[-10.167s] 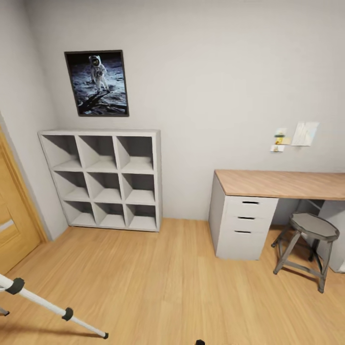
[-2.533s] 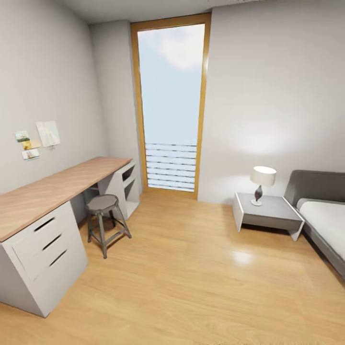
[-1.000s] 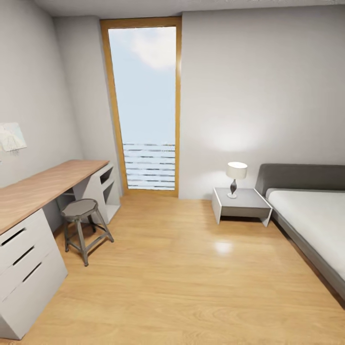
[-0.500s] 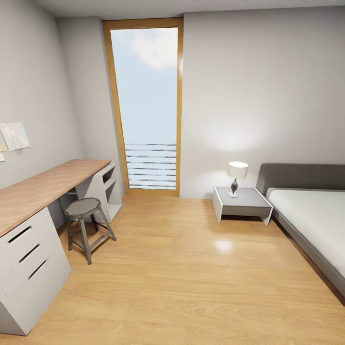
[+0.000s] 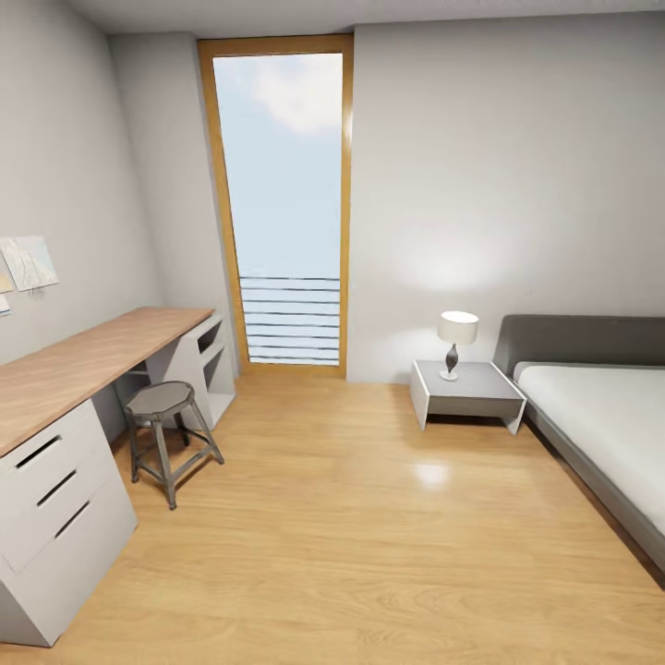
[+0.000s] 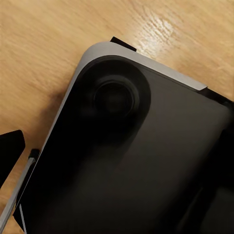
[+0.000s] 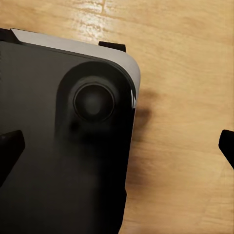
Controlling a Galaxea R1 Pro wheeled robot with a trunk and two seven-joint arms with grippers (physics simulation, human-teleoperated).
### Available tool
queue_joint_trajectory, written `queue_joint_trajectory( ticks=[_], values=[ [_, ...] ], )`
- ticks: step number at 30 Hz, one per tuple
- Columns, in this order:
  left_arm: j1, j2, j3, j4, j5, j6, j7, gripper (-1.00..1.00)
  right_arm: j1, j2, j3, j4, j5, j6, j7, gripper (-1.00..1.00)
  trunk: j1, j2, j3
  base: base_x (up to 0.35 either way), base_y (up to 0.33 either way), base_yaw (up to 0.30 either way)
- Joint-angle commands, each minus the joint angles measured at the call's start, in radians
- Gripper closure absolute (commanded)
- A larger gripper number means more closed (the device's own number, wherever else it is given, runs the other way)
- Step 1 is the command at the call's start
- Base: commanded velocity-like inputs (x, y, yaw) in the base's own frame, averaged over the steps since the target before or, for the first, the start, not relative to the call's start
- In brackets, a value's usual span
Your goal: Attach the digital camera to the camera tripod in the bedroom.
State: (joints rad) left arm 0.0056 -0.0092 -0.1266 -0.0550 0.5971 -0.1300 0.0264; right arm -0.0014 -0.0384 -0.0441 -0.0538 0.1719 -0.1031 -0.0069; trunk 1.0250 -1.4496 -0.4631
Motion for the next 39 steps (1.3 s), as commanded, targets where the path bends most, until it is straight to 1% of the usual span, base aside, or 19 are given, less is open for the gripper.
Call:
queue_joint_trajectory(
  ticks=[1,11,20,24,27,29,30,33,34,39],
  values=[
    [0.001,0.0,-0.008,-0.002,0.008,-0.002,0.003,-1.0,0.0,0.0,-0.005,0.0,0.009,-0.003,-0.001,-1.0,0.0,0.0,-0.001,0.0,0.0,0.0],
    [0.001,0.0,-0.009,-0.002,0.01,0.0,0.002,-1.0,0.0,0.0,-0.006,0.0,0.009,-0.001,0.0,-1.0,0.0,0.0,-0.001,0.0,0.0,0.0],
    [0.001,0.003,-0.008,-0.004,0.008,-0.001,0.0,-1.0,0.0,0.009,-0.008,0.0,0.011,-0.004,0.0,-1.0,0.0,0.0,-0.001,0.0,0.0,0.0],
    [0.001,0.01,-0.006,-0.008,0.007,0.002,0.007,-1.0,0.0,0.011,-0.008,0.0,0.013,-0.003,0.005,-1.0,0.0,0.0,-0.001,0.0,0.0,0.0],
    [0.001,0.025,-0.005,-0.03,0.006,0.008,0.012,-1.0,0.0,0.003,-0.007,-0.008,0.015,0.009,0.011,-1.0,0.0,0.0,-0.001,0.0,0.0,0.0],
    [0.001,0.038,-0.006,-0.063,0.006,0.015,0.013,-1.0,-0.001,0.0,-0.008,-0.024,0.017,0.028,0.014,-1.0,0.0,0.0,-0.001,0.0,0.0,0.0],
    [0.001,0.057,-0.006,-0.109,0.005,0.034,0.013,-1.0,-0.01,-0.002,-0.009,-0.059,0.017,0.061,0.017,-1.0,0.0,0.0,-0.001,0.0,0.0,0.0],
    [0.0,0.097,-0.006,-0.201,0.004,0.104,0.013,-1.0,-0.041,-0.003,-0.009,-0.15,0.013,0.144,0.025,-1.0,0.0,0.0,-0.001,0.0,0.0,0.0],
    [-0.002,0.128,-0.005,-0.275,0.004,0.182,0.014,-1.0,-0.066,-0.003,-0.011,-0.225,0.01,0.229,0.036,-1.0,0.0,0.0,-0.001,0.0,0.0,0.0],
    [-0.017,0.206,-0.004,-0.449,0.005,0.436,0.019,-1.0,-0.137,0.0,-0.018,-0.42,0.005,0.505,0.083,-1.0,0.0,0.0,-0.001,0.0,0.0,0.0]
  ],
)
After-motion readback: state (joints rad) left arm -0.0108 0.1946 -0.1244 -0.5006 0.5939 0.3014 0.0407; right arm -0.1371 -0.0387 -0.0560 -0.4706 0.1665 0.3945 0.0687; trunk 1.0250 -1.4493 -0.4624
